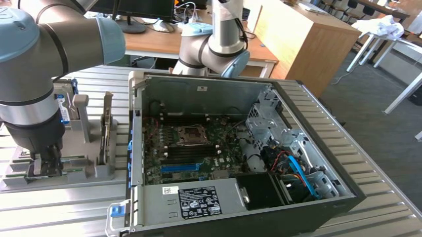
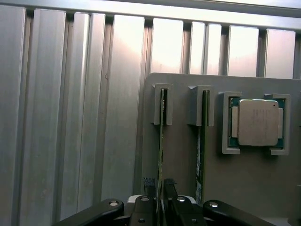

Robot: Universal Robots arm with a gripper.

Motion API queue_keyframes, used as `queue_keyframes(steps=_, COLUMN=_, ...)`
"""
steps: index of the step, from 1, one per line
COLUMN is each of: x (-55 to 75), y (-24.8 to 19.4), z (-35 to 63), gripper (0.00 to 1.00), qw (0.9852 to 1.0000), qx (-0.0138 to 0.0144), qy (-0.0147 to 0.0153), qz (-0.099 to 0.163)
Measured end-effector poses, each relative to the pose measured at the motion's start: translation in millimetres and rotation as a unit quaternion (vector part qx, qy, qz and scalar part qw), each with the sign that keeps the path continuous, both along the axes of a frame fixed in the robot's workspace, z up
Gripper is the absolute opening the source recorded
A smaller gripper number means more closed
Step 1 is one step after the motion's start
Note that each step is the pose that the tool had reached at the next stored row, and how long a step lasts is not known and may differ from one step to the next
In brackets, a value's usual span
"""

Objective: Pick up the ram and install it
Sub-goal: 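Pick up the ram and move it above insertion slot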

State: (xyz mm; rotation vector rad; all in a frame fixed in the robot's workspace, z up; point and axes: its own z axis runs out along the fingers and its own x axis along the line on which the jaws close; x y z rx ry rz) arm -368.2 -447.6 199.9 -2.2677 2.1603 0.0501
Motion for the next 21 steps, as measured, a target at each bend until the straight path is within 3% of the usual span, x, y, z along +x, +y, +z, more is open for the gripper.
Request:
queue_keyframes(steps=10, x=0.0, y=0.0, z=0.0, gripper=0.21, qw=1.0000, qx=0.0000, qy=0.0000, qz=0.000)
queue_keyframes(steps=12, x=0.0, y=0.0, z=0.0, gripper=0.20, qw=1.0000, qx=0.0000, qy=0.0000, qz=0.000)
queue_keyframes(steps=14, x=0.0, y=0.0, z=0.0, gripper=0.12, qw=1.0000, qx=0.0000, qy=0.0000, qz=0.000)
queue_keyframes(steps=21, x=0.0, y=0.0, z=0.0, gripper=0.12, qw=1.0000, qx=0.0000, qy=0.0000, qz=0.000)
